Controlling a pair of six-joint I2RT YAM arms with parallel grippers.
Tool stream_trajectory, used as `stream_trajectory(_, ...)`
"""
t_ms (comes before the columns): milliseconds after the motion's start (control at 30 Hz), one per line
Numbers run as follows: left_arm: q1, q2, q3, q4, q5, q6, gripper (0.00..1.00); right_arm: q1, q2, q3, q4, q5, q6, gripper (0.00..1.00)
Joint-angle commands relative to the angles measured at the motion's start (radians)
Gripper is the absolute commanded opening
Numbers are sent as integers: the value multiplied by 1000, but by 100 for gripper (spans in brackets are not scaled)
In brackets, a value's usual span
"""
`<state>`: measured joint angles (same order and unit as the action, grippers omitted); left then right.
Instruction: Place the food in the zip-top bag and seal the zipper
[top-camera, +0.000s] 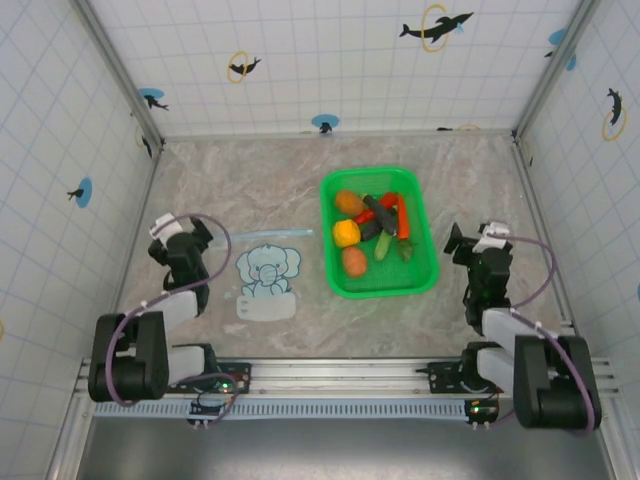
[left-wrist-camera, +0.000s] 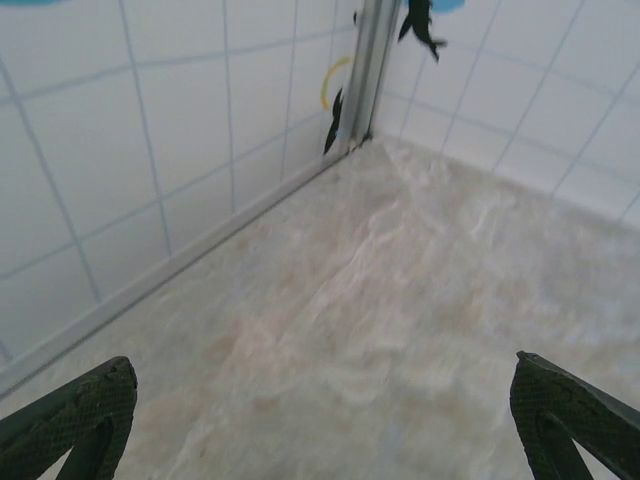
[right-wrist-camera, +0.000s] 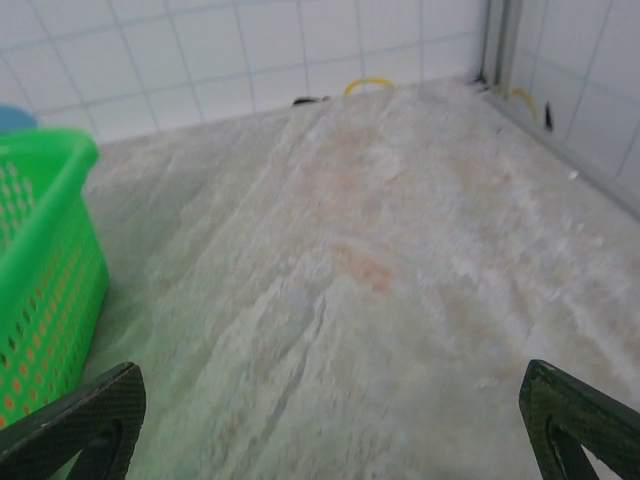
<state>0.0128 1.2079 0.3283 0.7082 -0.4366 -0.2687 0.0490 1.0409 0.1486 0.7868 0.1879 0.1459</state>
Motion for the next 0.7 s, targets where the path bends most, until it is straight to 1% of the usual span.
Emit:
stream_trajectory(0,-22,-108,104,-281,45,-146,98,113,-107,121,-208,137,-28,99)
stream_trajectory(33,-49,-147,113,-291,67,-163,98,169,-135,156,-237,154,-48,99)
stream_trajectory(100,-134,-211,151,-336,73,-142,98,286,-175,229,-318,207,-58,99)
stream_trajectory(167,-246,-232,258,-506,36,-92,98,401,-191,337,-450,247,-29,99)
stream_trajectory(200,-299,-223,328,-641,0,-84,98,478,-180,410,-561,308,-15,99)
stream_trajectory(233,-324,-210,397,-763,5,-105,98,558,-162,486,-660,393,-6,99)
stream_trajectory(267,-325,-198,448,-870,40,-139,98,615,-146,548,-761,445,-3,99)
stream_trajectory(300,-325,-189,489,-976,77,-189,98,658,-128,615,-858,466,21,99)
stream_trajectory(333,-324,-183,516,-1056,111,-227,98,676,-119,666,-974,438,81,99)
stream_trajectory(367,-324,-182,528,-1120,115,-277,98,666,-127,683,-1031,403,146,99)
stream_trajectory(400,-320,-185,533,-1182,92,-403,97,620,-151,652,-1020,295,193,98)
stream_trajectory(433,-305,-197,532,-1205,127,-480,97,536,-181,602,-965,87,188,99)
stream_trajectory(467,-288,-212,522,-1189,200,-508,98,474,-191,581,-940,-35,227,96)
stream_trajectory(500,-284,-227,512,-1172,249,-557,97,442,-180,592,-964,-62,273,94)
stream_trajectory(567,-284,-247,516,-1186,263,-705,98,442,-101,665,-1093,-19,309,92)
stream_trajectory(633,-284,-252,520,-1212,272,-847,98,465,-15,730,-1217,23,343,98)
stream_trajectory(667,-285,-246,517,-1212,280,-889,98,479,11,744,-1244,22,351,99)
